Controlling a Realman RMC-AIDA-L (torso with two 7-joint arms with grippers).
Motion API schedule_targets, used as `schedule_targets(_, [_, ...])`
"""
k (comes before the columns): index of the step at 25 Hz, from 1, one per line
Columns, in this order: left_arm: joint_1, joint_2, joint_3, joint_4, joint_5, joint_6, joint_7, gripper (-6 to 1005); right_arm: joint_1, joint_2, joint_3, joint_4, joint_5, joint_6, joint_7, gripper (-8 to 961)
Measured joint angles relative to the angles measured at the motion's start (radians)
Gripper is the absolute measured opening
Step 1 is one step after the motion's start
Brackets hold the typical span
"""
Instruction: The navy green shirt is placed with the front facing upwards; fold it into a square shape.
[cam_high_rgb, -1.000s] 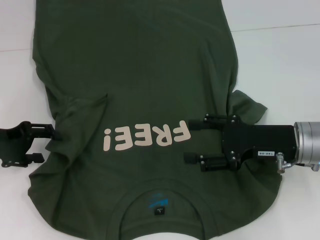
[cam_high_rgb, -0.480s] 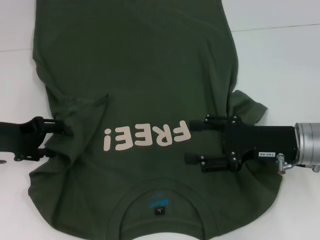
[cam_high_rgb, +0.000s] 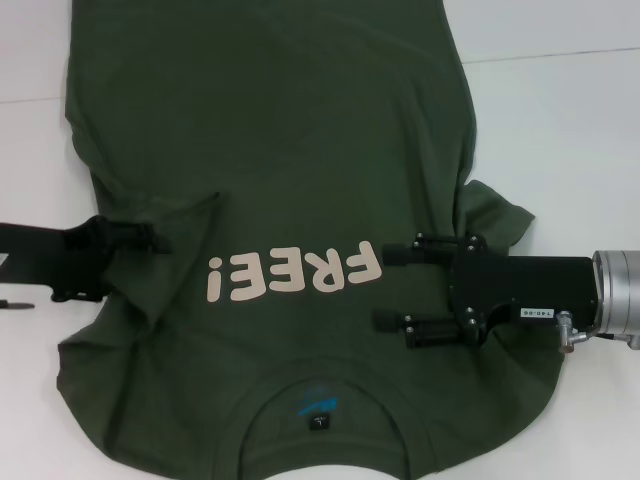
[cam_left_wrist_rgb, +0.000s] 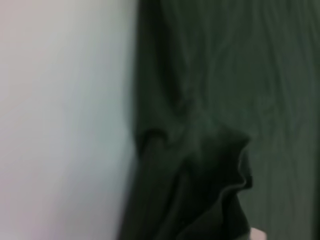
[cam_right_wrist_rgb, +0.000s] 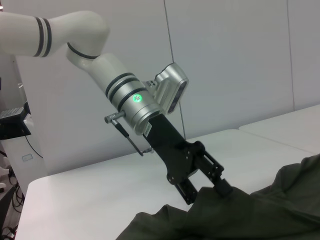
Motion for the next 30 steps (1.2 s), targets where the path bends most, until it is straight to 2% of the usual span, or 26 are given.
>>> schedule_targets(7, [-0.003,-0.009,0.004,-0.036,-0.040,0.048,0.012,782,0.000,0.000,0.000,0.000,0.000,0.001,0.000,856])
schedule_targets(14, [0.001,-0.045,0.032,-0.038,-0.072,0.118,0.027,782,0.007,0.000,-0.001,0.000,0.000,0.008,0.000,857])
schedule_targets(18, [0.011,-0.049,0.034,-0.078,-0.083,0.146,0.030,782,0.011,0.000,-0.003,0.000,0.000,0.009,0.000,857])
schedule_targets(21, [0.029,-0.037,0.016,-0.125,-0.092,0.147,0.025,782,0.011,0.000,-0.002,0.000,0.000,0.009,0.000,857])
schedule_targets(25, [0.051,-0.009,-0.006,-0.161,-0.112,0.140,0.038,782,0.010,0.000,0.000,0.000,0.000,0.009,0.001,856])
schedule_targets(30, [0.090,0.014,-0.012,-0.165,-0.184,0.183,0.179,782,0.006,-0.004,0.034,0.000,0.013,-0.011,0.021,856])
